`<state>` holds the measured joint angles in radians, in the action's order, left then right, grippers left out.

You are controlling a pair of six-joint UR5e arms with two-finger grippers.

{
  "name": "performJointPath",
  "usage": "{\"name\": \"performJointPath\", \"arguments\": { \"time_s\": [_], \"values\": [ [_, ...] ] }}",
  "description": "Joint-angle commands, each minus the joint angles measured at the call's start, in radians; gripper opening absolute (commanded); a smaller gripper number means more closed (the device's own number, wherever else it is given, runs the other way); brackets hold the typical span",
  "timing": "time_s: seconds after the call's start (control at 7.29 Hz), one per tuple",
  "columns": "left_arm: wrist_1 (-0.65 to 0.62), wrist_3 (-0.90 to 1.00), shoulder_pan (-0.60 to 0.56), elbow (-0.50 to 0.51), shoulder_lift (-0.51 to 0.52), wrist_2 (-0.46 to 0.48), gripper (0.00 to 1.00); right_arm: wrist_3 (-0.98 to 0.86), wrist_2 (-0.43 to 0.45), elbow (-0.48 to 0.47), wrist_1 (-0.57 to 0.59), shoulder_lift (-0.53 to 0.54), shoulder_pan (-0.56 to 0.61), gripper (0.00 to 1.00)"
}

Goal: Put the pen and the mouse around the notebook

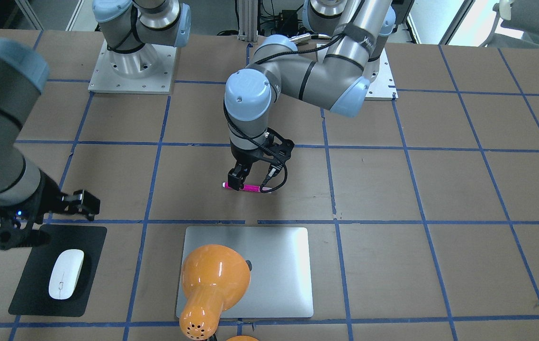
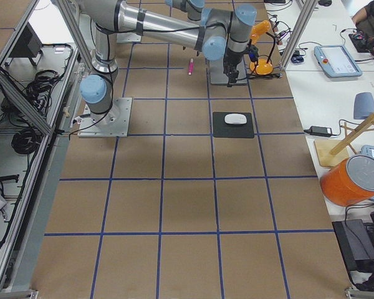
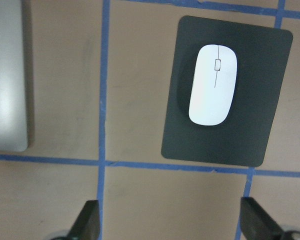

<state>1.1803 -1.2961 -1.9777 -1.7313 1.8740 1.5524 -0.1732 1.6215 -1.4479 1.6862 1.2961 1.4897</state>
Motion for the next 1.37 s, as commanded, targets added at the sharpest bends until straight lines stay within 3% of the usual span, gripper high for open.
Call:
{"name": "performJointPath", "arguments": {
  "time_s": [0.0,0.27,0.41,0.69,1.24],
  "values": [
    [0.123,0.524,0.113,0.036,-0.161,0.005,1.0,0.084,-0.003,0.007,-0.141,0.186,0.098,1.0],
    [0.325,0.929,0.263,0.053,-0.304,0.003,1.0,0.153,-0.008,0.015,-0.151,0.197,0.106,1.0],
    [0.331,1.081,0.334,0.056,-0.344,0.0,1.0,0.17,-0.009,0.015,-0.148,0.193,0.107,1.0],
    [0.341,1.155,0.413,0.11,-0.358,-0.008,1.0,0.186,-0.008,-0.002,-0.128,0.192,0.106,1.0],
    [0.38,1.163,0.411,0.131,-0.346,-0.003,1.0,0.179,-0.009,-0.003,-0.128,0.19,0.106,1.0]
  ]
}}
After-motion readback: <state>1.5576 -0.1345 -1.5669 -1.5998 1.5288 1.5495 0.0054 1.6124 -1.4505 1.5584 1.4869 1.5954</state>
